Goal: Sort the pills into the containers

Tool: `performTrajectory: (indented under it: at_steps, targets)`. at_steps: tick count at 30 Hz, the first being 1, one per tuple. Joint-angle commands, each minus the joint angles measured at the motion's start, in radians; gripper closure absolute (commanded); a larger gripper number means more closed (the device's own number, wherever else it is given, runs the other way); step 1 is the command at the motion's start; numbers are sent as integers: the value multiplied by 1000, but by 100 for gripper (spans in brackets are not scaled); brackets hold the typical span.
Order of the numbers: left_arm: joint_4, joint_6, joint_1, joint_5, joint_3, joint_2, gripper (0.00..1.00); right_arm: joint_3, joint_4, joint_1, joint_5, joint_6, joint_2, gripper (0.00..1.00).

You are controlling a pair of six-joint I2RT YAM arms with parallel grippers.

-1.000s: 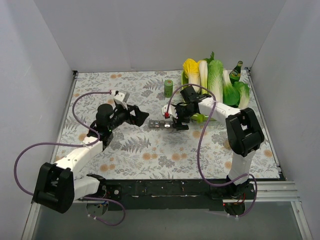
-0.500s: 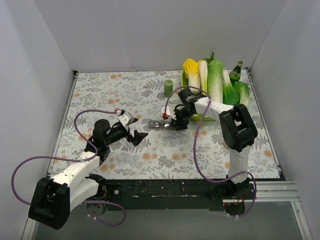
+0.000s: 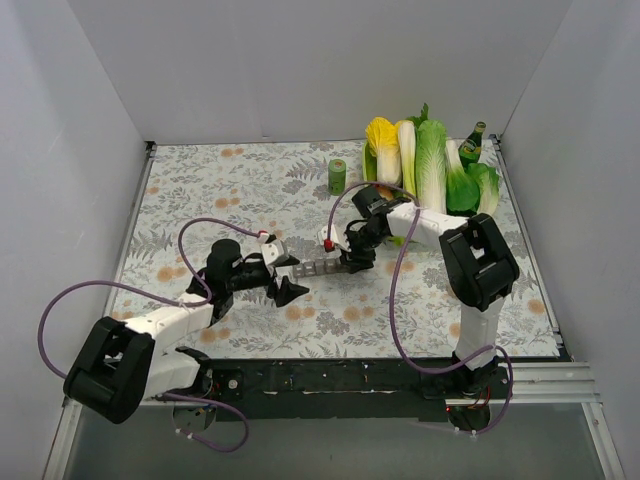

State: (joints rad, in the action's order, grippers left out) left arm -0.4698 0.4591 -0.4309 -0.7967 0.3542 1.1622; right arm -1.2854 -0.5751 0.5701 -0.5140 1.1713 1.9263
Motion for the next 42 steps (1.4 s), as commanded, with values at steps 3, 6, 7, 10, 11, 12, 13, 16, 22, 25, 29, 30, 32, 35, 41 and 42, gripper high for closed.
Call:
performTrajectory:
  at_steps: [3, 6, 7, 10, 11, 12, 13, 16, 22, 25, 29, 30, 32, 35, 41, 42]
  targets:
    - [-44, -51, -25, 56, 17, 27, 22, 55, -34, 51, -69, 21, -66, 62]
    - [-47, -56, -31, 97, 19, 54, 23, 69, -31, 66, -86, 21, -73, 62]
    - [-40, -57, -35, 105, 31, 66, 24, 70, -29, 70, -89, 19, -73, 62]
    - [11, -56, -46, 135, 60, 114, 26, 69, -25, 77, -99, 13, -70, 62]
    - [17, -53, -55, 142, 75, 122, 26, 66, -23, 79, -100, 11, -69, 62]
    - [22, -53, -61, 168, 84, 142, 26, 63, -25, 80, -101, 10, -67, 62]
    - [26, -56, -66, 180, 91, 151, 26, 63, -26, 80, -103, 8, -67, 62]
    - [63, -72, -83, 241, 132, 200, 27, 61, -23, 82, -107, 8, -70, 63]
    - [143, -120, -106, 332, 190, 264, 35, 64, -20, 83, -113, 4, -72, 63]
    - [161, -120, -112, 382, 203, 277, 42, 64, -19, 83, -113, 4, -73, 63]
    - [187, -85, -114, 436, 244, 309, 51, 70, -17, 83, -110, 2, -73, 63]
    - [204, -76, -112, 441, 252, 315, 52, 72, -16, 83, -109, 4, -75, 63]
    - [220, -48, -112, 439, 276, 324, 53, 77, -12, 83, -106, 2, -76, 63]
    - [240, -5, -112, 439, 302, 332, 52, 78, -11, 85, -100, 4, -75, 63]
    - [379, 67, -112, 455, 402, 402, 52, 81, -9, 88, -90, 4, -70, 63]
    - [405, 85, -112, 458, 422, 413, 52, 80, -9, 88, -90, 5, -72, 63]
